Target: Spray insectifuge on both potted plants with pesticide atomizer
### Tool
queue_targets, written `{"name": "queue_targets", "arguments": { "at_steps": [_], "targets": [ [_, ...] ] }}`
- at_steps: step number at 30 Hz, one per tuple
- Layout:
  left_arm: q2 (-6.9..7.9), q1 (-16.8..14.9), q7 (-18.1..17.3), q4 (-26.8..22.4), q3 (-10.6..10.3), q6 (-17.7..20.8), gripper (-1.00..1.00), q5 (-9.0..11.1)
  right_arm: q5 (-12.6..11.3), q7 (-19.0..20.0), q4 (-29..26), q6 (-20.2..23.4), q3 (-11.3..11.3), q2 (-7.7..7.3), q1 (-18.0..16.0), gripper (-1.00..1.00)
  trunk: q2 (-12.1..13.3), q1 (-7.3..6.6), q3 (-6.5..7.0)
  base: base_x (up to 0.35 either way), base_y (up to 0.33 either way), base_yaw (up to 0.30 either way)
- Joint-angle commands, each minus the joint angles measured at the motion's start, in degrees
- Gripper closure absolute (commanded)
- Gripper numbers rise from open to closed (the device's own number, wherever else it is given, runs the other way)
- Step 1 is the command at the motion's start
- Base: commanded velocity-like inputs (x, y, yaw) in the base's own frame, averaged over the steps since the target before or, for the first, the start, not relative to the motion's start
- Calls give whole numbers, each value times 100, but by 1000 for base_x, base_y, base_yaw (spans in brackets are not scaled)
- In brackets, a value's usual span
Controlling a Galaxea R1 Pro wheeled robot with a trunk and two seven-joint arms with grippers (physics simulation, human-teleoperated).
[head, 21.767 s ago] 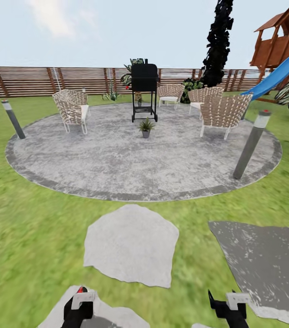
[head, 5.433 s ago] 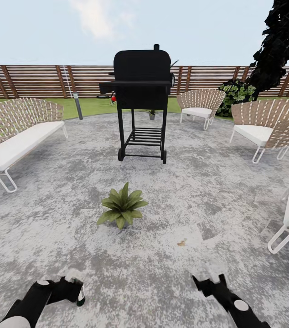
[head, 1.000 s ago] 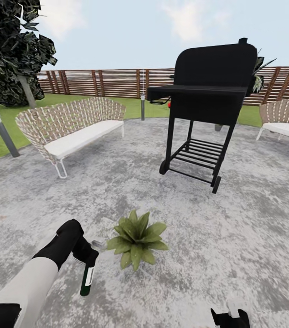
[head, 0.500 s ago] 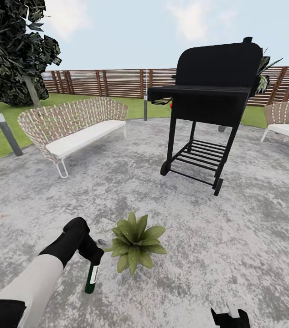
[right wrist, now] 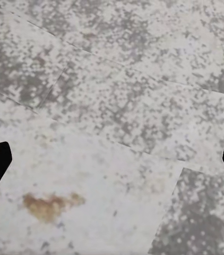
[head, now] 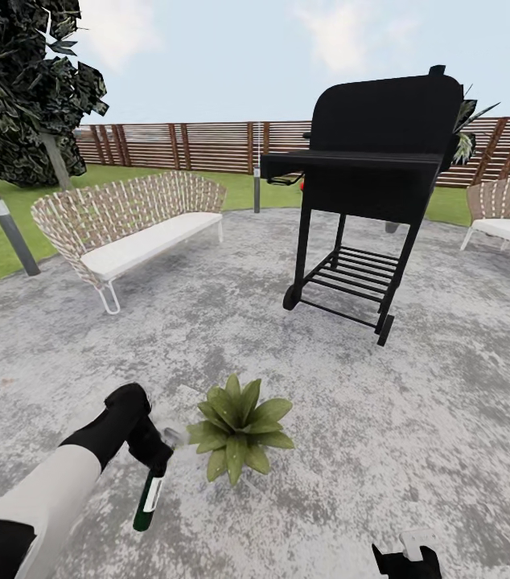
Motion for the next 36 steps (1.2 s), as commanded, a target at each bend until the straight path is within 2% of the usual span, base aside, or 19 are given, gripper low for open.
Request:
{"name": "queue_targets", "arguments": {
  "at_steps": [1,2,6,9,11,12,13,15,19,21,23,27,28,29,31,36],
  "targets": [
    [17,69,-53,-11,-19,40,100,-50,21,43,0,-19,-49,1,-4,-100,-2,-1,-5,0,0,0],
    [16,186,-56,-20,-27,32,100,-57,19,43,0,-19,-54,-11,-5,-100,-2,-1,-5,0,0,0],
    [-55,198,-58,-115,-9,65,100,-47,28,43,8,-19,-50,-5,-4,-100,-2,-1,-5,0,0,0],
    [-220,218,-60,-168,-19,118,100,-59,35,43,9,-19,-49,-14,-4,-100,-2,-1,-5,0,0,0],
    [-170,257,-54,-152,10,109,100,-59,35,43,6,-23,-51,-16,-4,-100,-2,-1,-5,0,0,0],
    [-117,279,-46,-130,17,101,100,-57,31,43,4,-25,-50,-16,-4,-100,-2,-1,-5,0,0,0],
    [-4,327,-34,-106,19,90,100,-53,24,43,2,-27,-50,-16,-4,-100,-2,-1,-5,0,0,0],
    [79,377,-22,-91,32,81,100,-56,22,43,1,-26,-49,-16,-4,-100,-2,-1,-5,0,0,0],
    [244,470,-9,-77,55,53,100,-33,6,43,0,-21,-52,-2,-4,-100,-2,-1,-5,0,0,0],
    [277,481,-7,-80,59,45,100,-6,1,48,0,-16,-50,2,-4,-100,-2,-1,-5,0,0,0],
    [263,486,-2,-106,64,41,100,-2,-1,50,0,-15,-51,5,-4,-100,-2,-1,-5,0,0,0],
    [143,424,-1,-230,33,48,100,-31,-10,44,-7,-11,-69,9,-4,-100,-2,-1,-5,0,0,0],
    [25,398,-17,-618,41,104,100,-43,-11,43,-12,-11,-73,2,-4,-100,-2,-1,-5,0,0,0],
    [74,437,-14,-771,64,117,100,-49,-4,43,-16,-11,-75,-16,-4,-100,-2,-1,-5,0,0,0],
    [107,461,-14,-782,60,118,100,-51,3,35,-5,-11,-68,-17,-4,-100,-2,-1,-5,0,0,160],
    [89,469,-18,-783,51,118,100,-50,6,34,0,-11,-67,-17,-4,-100,-2,-1,-5,50,-21,270]
  ]
}}
